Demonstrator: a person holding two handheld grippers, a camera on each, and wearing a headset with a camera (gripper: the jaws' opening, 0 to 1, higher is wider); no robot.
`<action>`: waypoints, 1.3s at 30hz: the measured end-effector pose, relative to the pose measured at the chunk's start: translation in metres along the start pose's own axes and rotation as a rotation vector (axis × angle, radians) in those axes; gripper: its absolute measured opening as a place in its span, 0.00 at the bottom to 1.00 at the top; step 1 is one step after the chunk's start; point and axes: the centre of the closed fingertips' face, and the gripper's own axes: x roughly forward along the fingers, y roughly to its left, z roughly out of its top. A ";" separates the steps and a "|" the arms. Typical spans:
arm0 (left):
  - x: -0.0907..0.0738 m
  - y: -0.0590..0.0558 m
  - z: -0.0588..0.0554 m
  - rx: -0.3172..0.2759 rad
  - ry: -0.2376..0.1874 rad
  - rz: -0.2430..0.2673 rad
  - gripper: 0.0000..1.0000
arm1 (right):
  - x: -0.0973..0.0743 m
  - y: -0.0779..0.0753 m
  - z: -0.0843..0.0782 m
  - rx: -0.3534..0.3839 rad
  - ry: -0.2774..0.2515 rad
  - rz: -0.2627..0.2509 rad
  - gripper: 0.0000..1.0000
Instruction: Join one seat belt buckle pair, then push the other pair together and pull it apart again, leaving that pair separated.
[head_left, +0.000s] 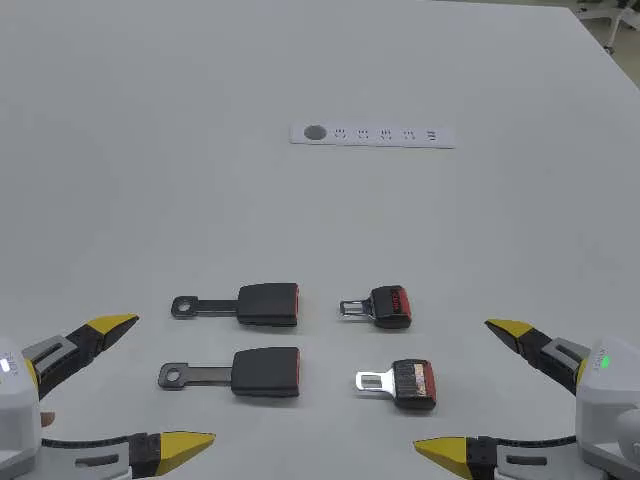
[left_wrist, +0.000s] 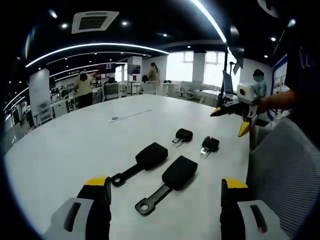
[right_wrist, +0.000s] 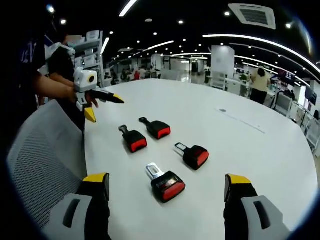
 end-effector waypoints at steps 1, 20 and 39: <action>0.000 0.000 0.000 0.000 -0.001 0.000 0.92 | 0.000 0.000 0.000 0.000 0.000 0.000 0.94; 0.001 0.000 0.000 -0.004 -0.001 -0.001 0.92 | 0.001 -0.001 -0.001 -0.004 0.004 -0.001 0.95; 0.002 0.000 -0.001 -0.004 -0.001 -0.006 0.93 | 0.001 -0.001 0.002 -0.012 0.008 -0.001 0.95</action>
